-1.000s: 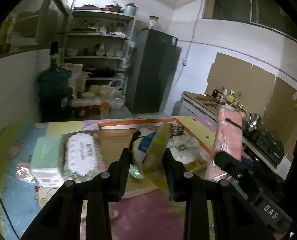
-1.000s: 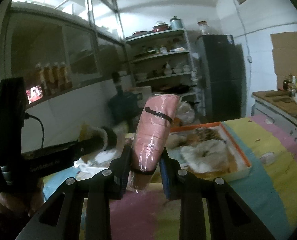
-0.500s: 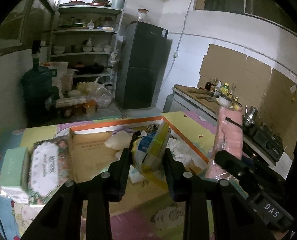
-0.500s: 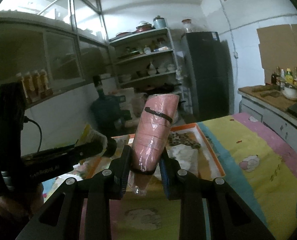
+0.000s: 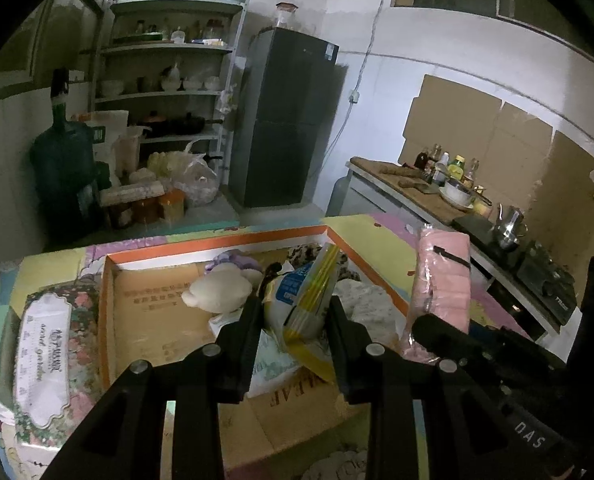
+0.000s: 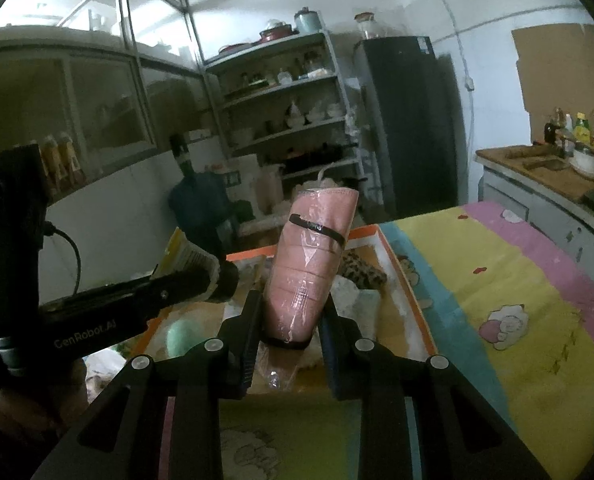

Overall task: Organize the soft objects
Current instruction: 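Lower the snack bag and pink pillow into the tray and open both tools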

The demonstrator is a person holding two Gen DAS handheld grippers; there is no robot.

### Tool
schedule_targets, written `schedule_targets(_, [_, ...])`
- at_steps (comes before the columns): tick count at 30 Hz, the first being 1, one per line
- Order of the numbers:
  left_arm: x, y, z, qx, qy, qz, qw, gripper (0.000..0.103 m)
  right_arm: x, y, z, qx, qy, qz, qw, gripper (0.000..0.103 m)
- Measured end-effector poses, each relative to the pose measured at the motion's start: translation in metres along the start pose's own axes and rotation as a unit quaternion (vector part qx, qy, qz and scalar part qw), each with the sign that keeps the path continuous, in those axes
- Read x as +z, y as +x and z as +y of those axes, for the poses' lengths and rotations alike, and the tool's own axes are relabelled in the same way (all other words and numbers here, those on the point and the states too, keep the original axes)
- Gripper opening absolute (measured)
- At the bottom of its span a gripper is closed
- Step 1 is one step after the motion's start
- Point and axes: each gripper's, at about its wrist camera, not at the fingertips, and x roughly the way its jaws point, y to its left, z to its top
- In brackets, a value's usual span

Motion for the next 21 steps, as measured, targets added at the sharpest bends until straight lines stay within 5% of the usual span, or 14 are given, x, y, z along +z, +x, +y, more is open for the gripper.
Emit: schedule_targets(21, [-0.017,0.046,0.019,0.013,-0.023,0.059,0.9979,0.032,-0.012,0.079,-0.004,0.012,-0.010,0.111,0.994,0.028])
